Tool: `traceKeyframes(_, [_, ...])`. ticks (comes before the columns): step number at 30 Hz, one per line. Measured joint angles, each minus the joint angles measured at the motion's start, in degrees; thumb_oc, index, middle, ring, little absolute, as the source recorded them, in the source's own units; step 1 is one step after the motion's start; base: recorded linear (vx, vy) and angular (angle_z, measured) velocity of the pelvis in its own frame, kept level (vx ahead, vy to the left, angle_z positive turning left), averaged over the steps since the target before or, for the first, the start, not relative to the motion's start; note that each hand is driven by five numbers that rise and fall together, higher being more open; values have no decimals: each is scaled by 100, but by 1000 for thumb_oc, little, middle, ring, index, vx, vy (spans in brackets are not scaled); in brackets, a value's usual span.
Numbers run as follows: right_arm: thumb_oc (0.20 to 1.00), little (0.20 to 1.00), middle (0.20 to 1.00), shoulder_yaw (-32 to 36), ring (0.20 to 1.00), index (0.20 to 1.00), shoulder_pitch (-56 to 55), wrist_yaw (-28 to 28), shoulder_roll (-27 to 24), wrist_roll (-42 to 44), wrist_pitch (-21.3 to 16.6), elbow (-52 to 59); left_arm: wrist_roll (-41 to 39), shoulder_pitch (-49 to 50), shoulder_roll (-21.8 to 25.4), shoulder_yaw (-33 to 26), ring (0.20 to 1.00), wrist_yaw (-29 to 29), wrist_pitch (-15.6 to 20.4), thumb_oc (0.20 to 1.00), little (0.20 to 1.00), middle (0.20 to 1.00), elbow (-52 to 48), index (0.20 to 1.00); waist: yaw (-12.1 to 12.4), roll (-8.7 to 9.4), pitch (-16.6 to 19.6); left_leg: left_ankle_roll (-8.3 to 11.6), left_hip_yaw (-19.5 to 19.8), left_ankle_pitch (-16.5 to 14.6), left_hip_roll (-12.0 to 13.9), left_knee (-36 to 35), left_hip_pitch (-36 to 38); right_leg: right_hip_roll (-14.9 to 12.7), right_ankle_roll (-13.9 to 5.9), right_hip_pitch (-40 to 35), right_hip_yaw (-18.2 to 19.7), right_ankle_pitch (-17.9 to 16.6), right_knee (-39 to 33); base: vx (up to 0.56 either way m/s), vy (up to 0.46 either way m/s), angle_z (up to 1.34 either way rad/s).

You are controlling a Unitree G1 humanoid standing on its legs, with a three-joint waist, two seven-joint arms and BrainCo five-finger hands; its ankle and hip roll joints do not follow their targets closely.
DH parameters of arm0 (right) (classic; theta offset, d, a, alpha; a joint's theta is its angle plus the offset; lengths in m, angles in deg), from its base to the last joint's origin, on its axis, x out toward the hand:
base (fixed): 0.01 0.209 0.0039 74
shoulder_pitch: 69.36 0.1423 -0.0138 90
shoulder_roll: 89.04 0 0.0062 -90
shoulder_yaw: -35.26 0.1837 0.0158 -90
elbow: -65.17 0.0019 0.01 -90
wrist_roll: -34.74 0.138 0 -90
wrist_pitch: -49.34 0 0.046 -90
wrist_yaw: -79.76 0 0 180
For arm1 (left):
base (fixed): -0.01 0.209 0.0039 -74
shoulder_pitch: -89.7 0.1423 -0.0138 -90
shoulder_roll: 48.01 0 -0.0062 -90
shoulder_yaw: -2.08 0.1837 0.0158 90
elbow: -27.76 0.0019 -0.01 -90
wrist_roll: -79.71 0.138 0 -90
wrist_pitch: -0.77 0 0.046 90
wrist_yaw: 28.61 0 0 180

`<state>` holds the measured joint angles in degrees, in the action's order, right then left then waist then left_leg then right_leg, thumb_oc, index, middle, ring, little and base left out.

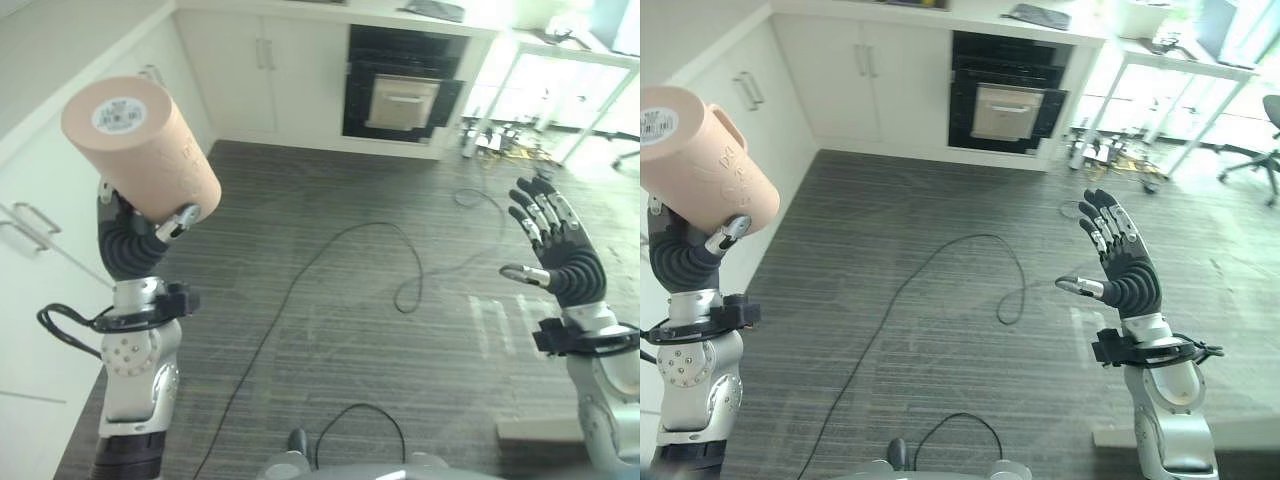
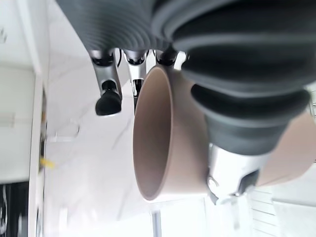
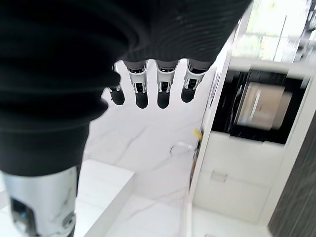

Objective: Place the dishes in the dishwasher.

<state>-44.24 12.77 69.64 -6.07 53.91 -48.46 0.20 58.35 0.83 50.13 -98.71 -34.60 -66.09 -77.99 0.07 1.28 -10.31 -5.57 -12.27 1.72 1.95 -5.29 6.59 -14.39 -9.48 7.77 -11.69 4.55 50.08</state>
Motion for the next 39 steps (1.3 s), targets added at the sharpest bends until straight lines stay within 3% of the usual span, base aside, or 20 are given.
traceKeyframes(2, [1000, 1000, 1000, -222, 1000, 1000, 74, -4, -25, -197, -7, -6, 3, 21, -152, 15, 200, 44, -59, 200, 200, 200, -7, 200, 1, -234, -17, -129, 5, -199, 109, -4, 260, -22, 169, 1040, -71, 126, 592, 286, -114, 12])
traceKeyframes(4, [1000, 1000, 1000, -274, 1000, 1000, -127, -3, -268, -227, 91, -66, 9, 166, -25, -12, 200, 173, -134, 200, 200, 200, -21, 200, -113, -270, 19, 486, -92, -487, 163, -6, 684, 23, 404, 1140, -596, 82, -1335, 294, -280, 40])
traceKeyframes(6, [1000, 1000, 1000, -240, 1000, 1000, -328, -8, -347, -190, 114, -291, 1, 508, 98, -171, 200, 170, -169, 200, 200, 200, -343, 200, -134, 189, 235, 750, -85, -799, 98, -6, 860, 163, 393, 1046, -1281, -73, -4020, 401, -359, 44])
traceKeyframes(8, [1000, 1000, 1000, -133, 1000, 1000, -555, -13, -310, -40, 134, -472, 1, 574, -42, -32, 200, 157, -267, 200, 200, 200, -333, 200, -332, 277, 289, 1032, 200, -1021, 385, -5, 1104, 342, 289, 869, -769, -195, -5308, 445, -374, 67])
traceKeyframes(9, [1000, 1000, 1000, -23, 1000, 1000, -696, -11, -309, -2, 134, -446, 4, 555, -34, 74, 200, 169, -294, 200, 200, 200, -337, 200, -353, 278, 289, 1169, 244, -1122, 496, -4, 1201, 347, 243, 745, -670, -113, -5482, 366, -357, 44])
traceKeyframes(11, [1000, 1000, 1000, 17, 1000, 1000, -573, -2, -284, 3, 123, -651, 7, 497, -98, 356, 200, 178, -310, 200, 200, 200, -60, 200, -517, -39, 122, 1424, 160, -1215, 975, 0, 1521, 695, 325, 749, -622, -944, -4972, 281, -364, 25])
traceKeyframes(13, [1000, 1000, 1000, 68, 1000, 1000, -570, 12, -416, -2, 132, -677, 28, 422, -156, 512, 200, 239, -329, 200, 200, 200, 4, 200, -600, -85, -99, 1526, -241, -970, 1048, 454, 1613, 758, 1038, 632, -578, -1869, -4705, 335, -471, -3])
traceKeyframes(14, [1000, 1000, 1000, -41, 1000, 1000, -216, 66, -471, -4, 133, -833, 26, 402, -250, 505, 200, 184, -323, 200, 200, 200, -3, 200, -541, -119, -212, 1469, -367, -881, 1126, 1044, 1532, 902, 1144, 408, -443, -1625, -4683, 413, -516, -43])
traceKeyframes(16, [1000, 1000, 1000, -85, 1000, 1000, 261, 208, -682, -4, 157, -878, 27, -6, -211, 576, 200, 164, -314, 200, 200, 200, -191, 200, -670, -207, -232, 1306, -549, -989, 857, 639, 1334, 1092, 1165, 235, -543, -1239, -4509, 406, -493, -17])
traceKeyframes(18, [1000, 1000, 1000, -51, 1000, 1000, 425, 215, -682, 3, 255, -752, 27, -234, -15, 587, 200, 158, -293, 200, 200, 200, -494, 200, -581, -61, -213, 1424, -532, -826, 1187, 1227, 1383, 1176, 1289, 345, -832, -535, -3675, 363, -516, -27])
traceKeyframes(19, [1000, 1000, 1000, -22, 1000, 1000, 375, 192, -644, 11, 230, -684, 31, -156, 46, 577, 200, 155, -269, 200, 200, 200, -506, 200, -524, 27, -151, 1637, -468, -705, 1306, 2090, 1041, 1213, 1377, 327, -768, -350, -3573, 297, -428, -67])
traceKeyframes(21, [1000, 1000, 1000, 288, 1000, 1000, 173, 64, -588, 18, 239, -622, 52, 206, -19, 420, 200, 120, -262, 200, 200, 200, -513, 200, -355, 219, -53, 1768, -132, 413, 1566, 4754, -498, 1289, 1489, 18, -402, -341, -4071, 230, -248, -76])
traceKeyframes(23, [1000, 1000, 1000, 414, 1000, 1000, -87, 76, -592, 124, 264, -634, 63, 596, -83, 331, 200, 151, -265, 200, 200, 200, -399, 200, -443, 218, -51, 1449, -31, -296, 1177, 5031, -1454, 1270, 1518, -498, -253, -454, -4670, 295, -25, -64])
traceKeyframes(24, [1000, 1000, 1000, 275, 1000, 1000, -157, 61, -620, 128, 326, -655, 63, 692, -147, 335, 200, 166, -252, 200, 200, 200, -330, 200, -439, 182, -55, 1172, -315, -488, 1018, 3971, -1585, 1346, 1418, -868, -327, -522, -5009, 327, 98, -68])
traceKeyframes(25, [1000, 1000, 1000, 102, 1000, 1000, -169, 22, -609, 127, 326, -641, 148, 748, -126, 337, 200, 177, -208, 200, 200, 200, -327, 200, -481, 88, -7, 1064, -662, -457, 844, 2300, -1524, 1518, 1450, -1225, -287, -508, -5294, 325, 141, -76])
traceKeyframes(28, [1000, 1000, 1000, -98, 1000, 1000, -298, -113, -597, 126, 328, -635, 226, 780, -83, 349, 200, 171, -76, 200, 200, 200, -320, 200, -489, 26, 51, 1084, -686, 95, 573, 185, -1334, 1736, 1374, -1606, -290, -439, -5461, 314, 121, -79])
traceKeyframes(30, [1000, 1000, 1000, -78, 1000, 1000, -525, -182, -538, 124, 328, -635, 226, 833, -80, 366, 200, 172, -56, 200, 200, 200, -200, 200, -523, 62, 42, 1076, -381, 361, 516, -13, -1286, 1743, 1367, -1869, -67, -435, -5447, 445, 229, -52])
traceKeyframes(34, [1000, 1000, 1000, 57, 1000, 1000, -528, -469, -789, 230, 317, -621, 221, 1068, -85, 177, 200, 176, 150, 200, 200, 200, -106, 200, -525, 60, 48, 975, -1004, 386, 857, 250, -1660, 1740, 908, -2371, 3, -74, -5497, 398, 298, -44])
traceKeyframes(37, [1000, 1000, 1000, 175, 1000, 1000, -453, -573, -803, 237, 316, -389, 221, 867, -75, 120, 200, 147, 201, 200, 200, 200, -117, 200, -477, 76, 63, 414, -1163, 426, 458, 481, -1234, 1485, 553, -2877, -2, 211, -5497, 401, 361, -39])
traceKeyframes(39, [1000, 1000, 1000, 6, 1000, 1000, -345, -572, -778, 247, 308, -144, 227, 292, -162, 264, 200, 114, 174, 200, 200, 200, 78, 200, -457, 136, 93, 262, -1159, 366, 174, 658, -1151, 1179, 511, -2840, -184, 293, -5049, 306, 283, 7])
